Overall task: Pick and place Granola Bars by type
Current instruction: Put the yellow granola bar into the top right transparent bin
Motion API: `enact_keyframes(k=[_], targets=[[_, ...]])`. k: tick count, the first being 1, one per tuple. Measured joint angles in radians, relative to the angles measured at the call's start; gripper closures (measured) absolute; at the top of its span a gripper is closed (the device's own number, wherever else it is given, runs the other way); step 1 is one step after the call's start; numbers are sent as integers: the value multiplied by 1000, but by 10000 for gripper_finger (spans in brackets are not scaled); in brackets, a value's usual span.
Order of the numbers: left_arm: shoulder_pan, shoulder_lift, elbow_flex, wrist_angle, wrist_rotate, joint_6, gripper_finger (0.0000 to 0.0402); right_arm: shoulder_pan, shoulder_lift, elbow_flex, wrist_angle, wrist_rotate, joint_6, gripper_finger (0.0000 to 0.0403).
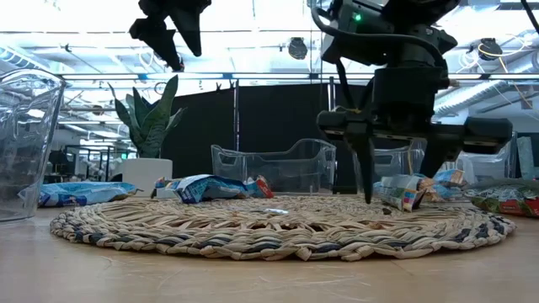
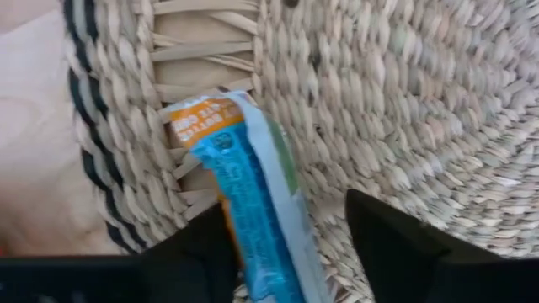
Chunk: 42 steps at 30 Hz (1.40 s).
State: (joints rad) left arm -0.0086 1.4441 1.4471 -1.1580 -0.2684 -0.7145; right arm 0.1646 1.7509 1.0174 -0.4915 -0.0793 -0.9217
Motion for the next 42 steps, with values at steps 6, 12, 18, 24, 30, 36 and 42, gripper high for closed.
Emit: enact_keyframes(k=[6,12,18,24,30,36,42], targets=[[0,0,0,1,1,13,78,1,-64,-5,1,51,-33,347],[1,0,0,2,-1,29,78,13,-188,4,-31,249,-37,382],[2,0,0,3,-1,39,78,-5,-372,96,-62,470,34,392],[9,0,0,10,-1,39,78,-204,-469,105,-334,525,486,393],[9,0,0,11,0,39,78,-477,-468,64,-450,419,860,395],[11,0,0,11,7,50,78,-673,-427,21,-399,239,1022,395],[29,0,0,11,26,66,78,-743,-393,-11,-400,205,1020,379]])
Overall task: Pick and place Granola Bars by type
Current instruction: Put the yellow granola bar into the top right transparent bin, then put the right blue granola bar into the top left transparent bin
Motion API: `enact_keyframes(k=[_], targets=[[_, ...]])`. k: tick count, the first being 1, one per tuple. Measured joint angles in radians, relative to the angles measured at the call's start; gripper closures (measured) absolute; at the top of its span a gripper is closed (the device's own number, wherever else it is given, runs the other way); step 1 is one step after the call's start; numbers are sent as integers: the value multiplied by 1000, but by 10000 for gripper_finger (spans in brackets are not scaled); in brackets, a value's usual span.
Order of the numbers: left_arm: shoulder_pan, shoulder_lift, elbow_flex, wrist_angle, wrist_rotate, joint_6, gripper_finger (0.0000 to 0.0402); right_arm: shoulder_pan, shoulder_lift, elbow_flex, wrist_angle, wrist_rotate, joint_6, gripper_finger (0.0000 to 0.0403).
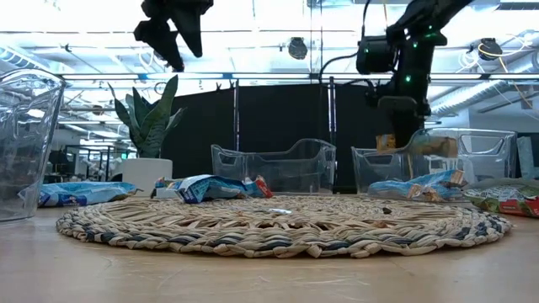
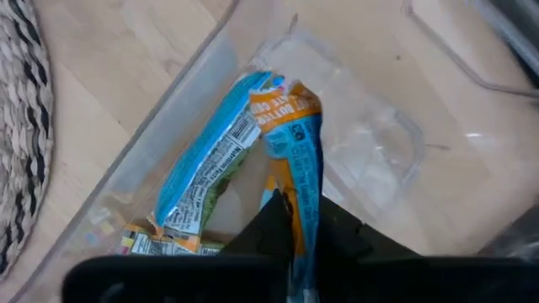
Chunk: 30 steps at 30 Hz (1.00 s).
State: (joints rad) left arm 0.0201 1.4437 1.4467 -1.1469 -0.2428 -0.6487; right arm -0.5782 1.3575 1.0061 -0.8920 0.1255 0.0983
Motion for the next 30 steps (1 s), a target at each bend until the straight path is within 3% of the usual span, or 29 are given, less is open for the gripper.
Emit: enact_keyframes(k=[8,13,18,30], targets=[[13,0,0,0,15,48,78,-6,-7,-5,-12,-23,-37,233],[11,12,0,27,21,-100,78,-5,-16,-5,-31,-23,-57,170],[-43,89,-24,92,32,-270,78,-3,-37,-5,-44,-25,-58,145],[-94,355,-121,265,156,-419,78,-3,-228,-4,36,-34,-150,140]])
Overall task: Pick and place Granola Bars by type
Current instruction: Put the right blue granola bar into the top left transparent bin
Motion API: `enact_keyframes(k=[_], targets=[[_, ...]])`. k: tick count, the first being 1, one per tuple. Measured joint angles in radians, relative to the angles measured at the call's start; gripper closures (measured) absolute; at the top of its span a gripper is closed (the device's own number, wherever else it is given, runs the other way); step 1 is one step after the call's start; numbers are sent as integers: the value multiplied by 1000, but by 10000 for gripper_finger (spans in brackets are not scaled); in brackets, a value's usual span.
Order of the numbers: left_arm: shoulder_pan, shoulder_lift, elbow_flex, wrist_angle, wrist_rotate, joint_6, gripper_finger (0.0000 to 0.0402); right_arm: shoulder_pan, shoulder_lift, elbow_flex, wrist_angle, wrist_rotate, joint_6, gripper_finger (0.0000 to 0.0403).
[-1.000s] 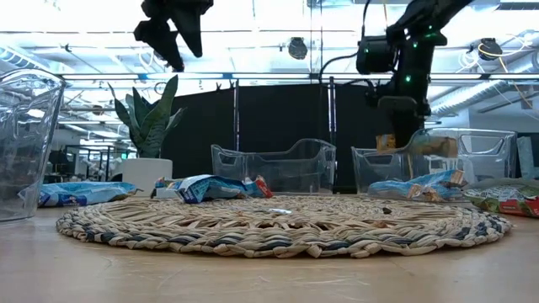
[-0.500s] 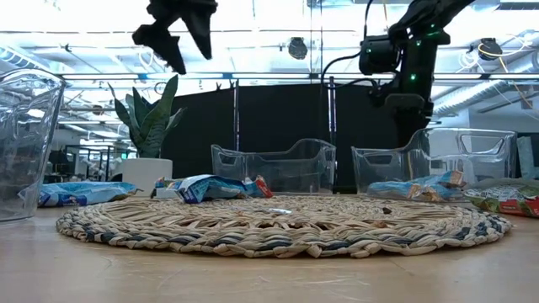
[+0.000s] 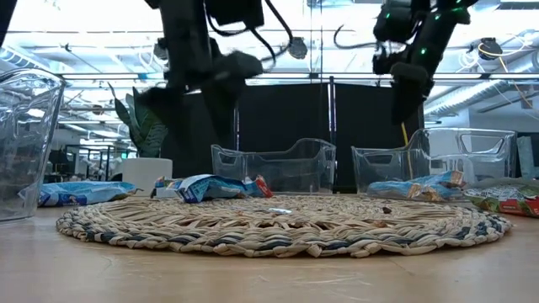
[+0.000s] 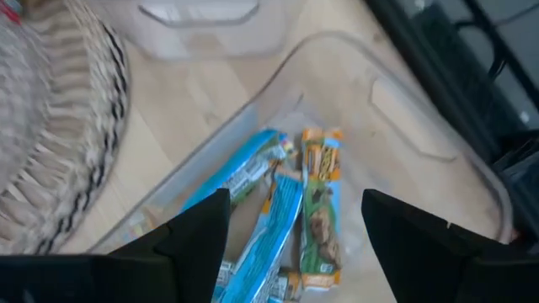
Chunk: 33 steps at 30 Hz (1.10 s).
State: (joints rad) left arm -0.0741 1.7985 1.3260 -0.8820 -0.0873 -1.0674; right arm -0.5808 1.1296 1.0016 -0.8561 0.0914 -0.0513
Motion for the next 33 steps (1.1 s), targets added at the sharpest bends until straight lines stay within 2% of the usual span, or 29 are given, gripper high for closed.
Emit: enact_keyframes(k=[10,15,17,19,23,24,25,30,33], targets=[[-74,125,0,98,-19,-114,78,0,-106,0,38,10,-74,140],[-94,162,0,104,-67,-137,86,0,-124,0,67,9,-72,140],[-96,166,0,106,-62,-138,114,0,-130,0,84,9,-72,140],[-96,165,0,110,-60,-136,170,0,-138,0,89,9,-77,140],[-92,140,0,129,-67,-103,335,0,-150,0,118,10,-89,140],[-92,128,0,133,-66,-87,365,0,-154,0,127,10,-85,140],[-90,116,0,134,-64,-72,375,0,-157,0,136,10,-83,140],[-43,18,56,96,-48,5,377,0,-167,1,168,12,-64,140],[4,-67,125,73,-96,109,382,0,-168,1,182,12,-35,140]])
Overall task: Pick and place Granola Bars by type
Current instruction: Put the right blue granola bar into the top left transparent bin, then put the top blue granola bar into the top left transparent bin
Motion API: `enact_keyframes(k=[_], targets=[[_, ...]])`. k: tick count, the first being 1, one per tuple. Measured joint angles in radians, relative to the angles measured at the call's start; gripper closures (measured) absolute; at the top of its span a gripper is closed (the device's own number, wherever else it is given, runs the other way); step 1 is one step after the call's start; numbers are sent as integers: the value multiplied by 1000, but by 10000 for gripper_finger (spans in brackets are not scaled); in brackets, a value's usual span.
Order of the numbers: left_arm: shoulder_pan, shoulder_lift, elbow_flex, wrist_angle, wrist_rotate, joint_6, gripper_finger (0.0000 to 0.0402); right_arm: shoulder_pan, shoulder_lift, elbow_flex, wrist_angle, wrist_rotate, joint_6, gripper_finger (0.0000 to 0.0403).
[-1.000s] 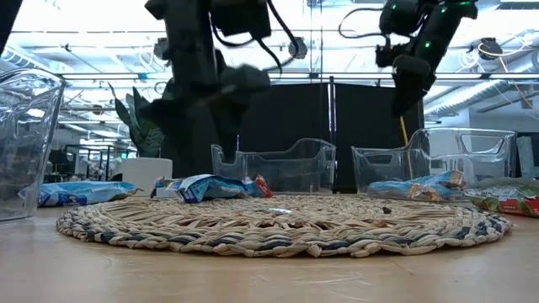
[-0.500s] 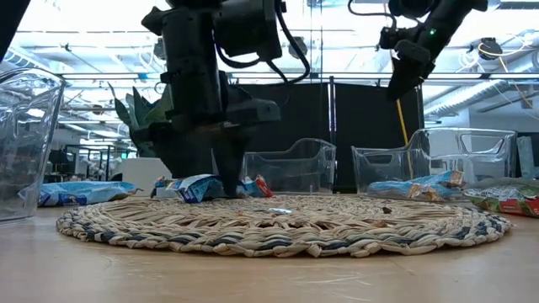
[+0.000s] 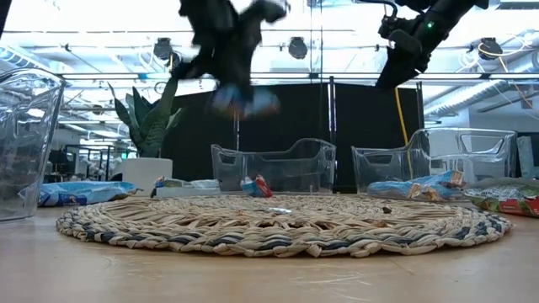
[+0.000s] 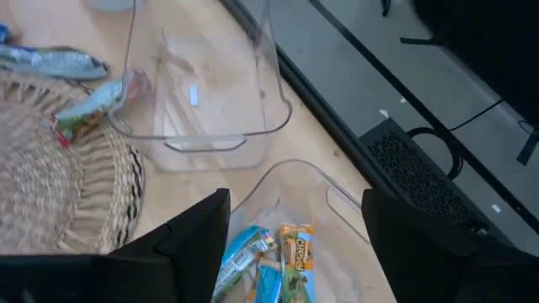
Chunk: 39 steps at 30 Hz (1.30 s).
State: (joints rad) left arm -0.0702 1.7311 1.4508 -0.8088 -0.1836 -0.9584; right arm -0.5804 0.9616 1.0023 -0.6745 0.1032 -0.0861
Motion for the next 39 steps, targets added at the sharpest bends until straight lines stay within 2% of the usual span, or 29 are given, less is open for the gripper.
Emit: enact_keyframes(k=[5,8,13,17,21,29,32,39], targets=[[145,-78,135,-72,-35,229,383,1,0,0,13,-1,71,140],[262,-78,207,-102,-11,393,383,10,0,0,13,-3,104,140],[451,-14,262,-112,66,619,384,62,1,0,15,-3,150,140],[559,69,267,-92,102,745,384,109,7,0,40,-2,173,140],[610,178,266,-57,155,834,384,156,11,0,100,-1,217,140],[611,342,266,26,191,903,384,202,15,0,163,5,260,140],[611,369,266,21,194,916,350,216,15,0,176,4,259,140],[612,369,289,-7,121,910,208,231,15,0,202,4,224,140]])
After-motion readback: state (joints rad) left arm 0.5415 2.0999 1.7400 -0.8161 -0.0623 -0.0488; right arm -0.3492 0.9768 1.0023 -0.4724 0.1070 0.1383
